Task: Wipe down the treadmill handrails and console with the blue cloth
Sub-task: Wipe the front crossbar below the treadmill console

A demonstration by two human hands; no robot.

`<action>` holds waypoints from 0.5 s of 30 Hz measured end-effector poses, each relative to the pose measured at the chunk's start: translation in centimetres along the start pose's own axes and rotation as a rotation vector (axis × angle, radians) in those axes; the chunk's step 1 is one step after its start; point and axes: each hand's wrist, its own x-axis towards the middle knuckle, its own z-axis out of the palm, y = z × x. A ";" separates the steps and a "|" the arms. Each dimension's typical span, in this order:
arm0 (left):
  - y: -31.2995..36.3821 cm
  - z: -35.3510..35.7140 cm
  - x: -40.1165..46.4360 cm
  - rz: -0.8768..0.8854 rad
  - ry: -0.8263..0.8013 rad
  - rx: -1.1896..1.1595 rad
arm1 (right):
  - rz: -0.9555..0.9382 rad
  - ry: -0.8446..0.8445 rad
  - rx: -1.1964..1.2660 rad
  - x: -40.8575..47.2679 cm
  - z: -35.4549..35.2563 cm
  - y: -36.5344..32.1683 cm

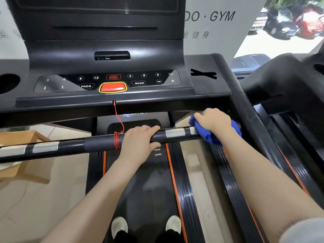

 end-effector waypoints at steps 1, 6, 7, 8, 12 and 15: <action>0.0 0.0 0.0 -0.006 -0.002 0.000 | 0.009 0.001 0.003 0.5 -0.2 0.7; 0.4 0.1 -0.1 -0.038 0.041 -0.007 | 0.009 0.055 0.074 0.4 0.1 0.5; 0.4 0.2 -0.1 -0.050 0.046 -0.005 | -0.033 0.124 0.064 -0.2 0.8 0.0; 0.5 0.2 -0.2 -0.064 0.047 -0.005 | -0.087 0.229 0.048 -1.1 1.7 -0.7; 1.4 -0.2 0.2 -0.164 -0.017 0.008 | -0.249 0.489 0.066 -5.3 4.5 -3.7; 2.6 -0.6 0.6 -0.265 -0.094 0.063 | -0.333 0.551 0.099 -5.5 5.1 -3.5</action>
